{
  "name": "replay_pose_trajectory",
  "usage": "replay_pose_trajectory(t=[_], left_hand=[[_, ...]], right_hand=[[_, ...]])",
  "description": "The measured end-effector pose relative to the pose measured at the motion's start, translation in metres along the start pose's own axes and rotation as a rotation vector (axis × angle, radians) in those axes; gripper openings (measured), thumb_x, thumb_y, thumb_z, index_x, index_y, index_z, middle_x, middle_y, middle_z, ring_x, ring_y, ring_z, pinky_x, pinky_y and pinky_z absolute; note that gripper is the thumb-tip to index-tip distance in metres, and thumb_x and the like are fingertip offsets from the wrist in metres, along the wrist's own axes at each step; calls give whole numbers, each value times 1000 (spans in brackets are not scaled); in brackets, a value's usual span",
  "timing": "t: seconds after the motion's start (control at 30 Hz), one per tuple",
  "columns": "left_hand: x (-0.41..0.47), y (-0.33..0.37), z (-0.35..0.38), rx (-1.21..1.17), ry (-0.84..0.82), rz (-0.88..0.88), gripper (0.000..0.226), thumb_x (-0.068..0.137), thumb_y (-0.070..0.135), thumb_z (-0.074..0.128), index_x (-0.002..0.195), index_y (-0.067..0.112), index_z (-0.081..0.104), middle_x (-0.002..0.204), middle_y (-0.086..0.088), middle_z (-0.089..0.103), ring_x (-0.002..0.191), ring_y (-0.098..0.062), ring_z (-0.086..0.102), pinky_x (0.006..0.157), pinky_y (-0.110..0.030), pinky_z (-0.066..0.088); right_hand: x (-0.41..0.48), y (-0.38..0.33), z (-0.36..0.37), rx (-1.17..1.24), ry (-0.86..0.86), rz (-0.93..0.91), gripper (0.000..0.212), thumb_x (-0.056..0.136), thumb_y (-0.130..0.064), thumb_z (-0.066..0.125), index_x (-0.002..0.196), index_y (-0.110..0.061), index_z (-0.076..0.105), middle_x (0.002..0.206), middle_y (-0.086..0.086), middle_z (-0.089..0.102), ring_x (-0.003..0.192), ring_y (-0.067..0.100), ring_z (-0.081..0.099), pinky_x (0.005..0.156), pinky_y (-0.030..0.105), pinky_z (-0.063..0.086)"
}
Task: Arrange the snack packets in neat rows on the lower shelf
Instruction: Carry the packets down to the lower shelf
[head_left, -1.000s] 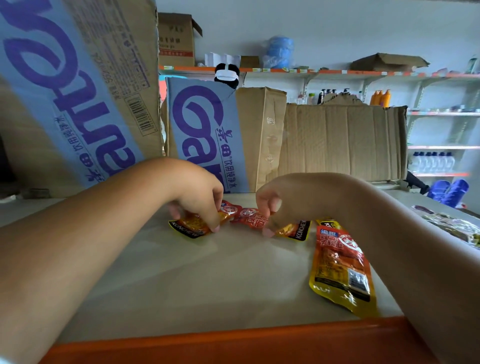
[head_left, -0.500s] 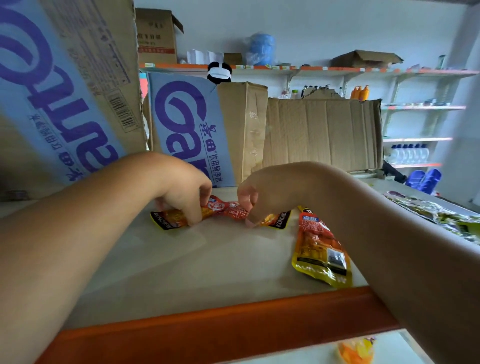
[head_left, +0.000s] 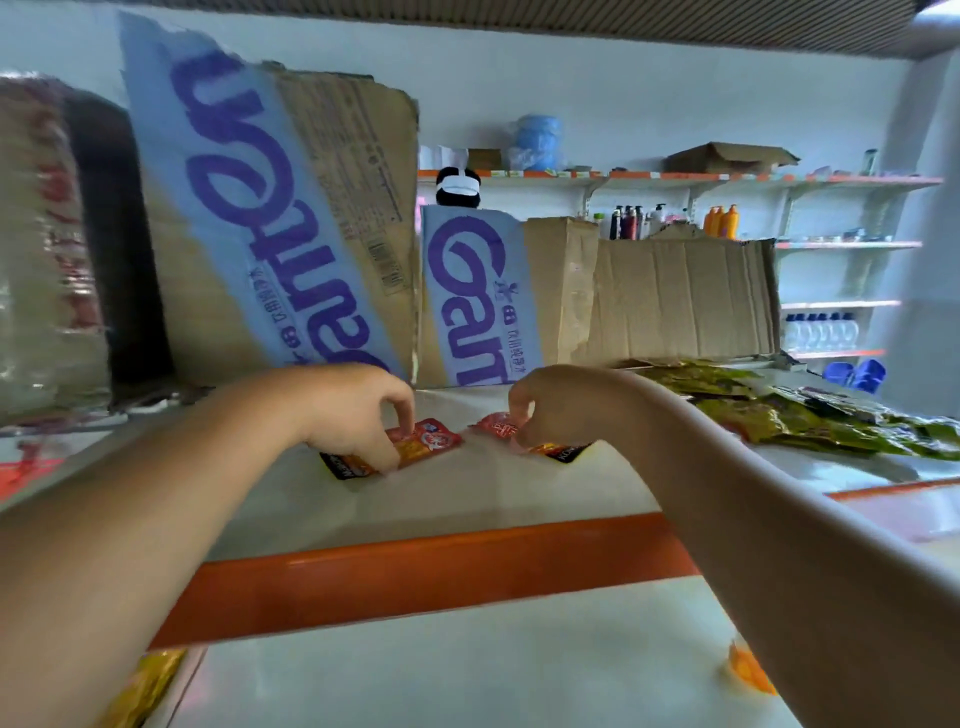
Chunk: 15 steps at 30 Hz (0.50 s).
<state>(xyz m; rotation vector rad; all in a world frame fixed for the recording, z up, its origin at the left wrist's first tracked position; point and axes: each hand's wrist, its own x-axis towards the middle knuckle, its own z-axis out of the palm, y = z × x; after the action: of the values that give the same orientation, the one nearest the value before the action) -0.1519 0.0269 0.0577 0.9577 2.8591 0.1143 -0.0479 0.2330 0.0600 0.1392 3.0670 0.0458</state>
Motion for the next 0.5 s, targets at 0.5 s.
replay_pose_trajectory(t=[0.5], left_hand=[[-212,-279,23,-310,541,-222,42,68,24,85,105,37,70,100,10,71,79,-8,68,68,-28,57]], right_hand=[[29,-317,10,212,170,-246,11,94,-25,65,101,-16,67,100,2,66,85,18,59,64,28,40]])
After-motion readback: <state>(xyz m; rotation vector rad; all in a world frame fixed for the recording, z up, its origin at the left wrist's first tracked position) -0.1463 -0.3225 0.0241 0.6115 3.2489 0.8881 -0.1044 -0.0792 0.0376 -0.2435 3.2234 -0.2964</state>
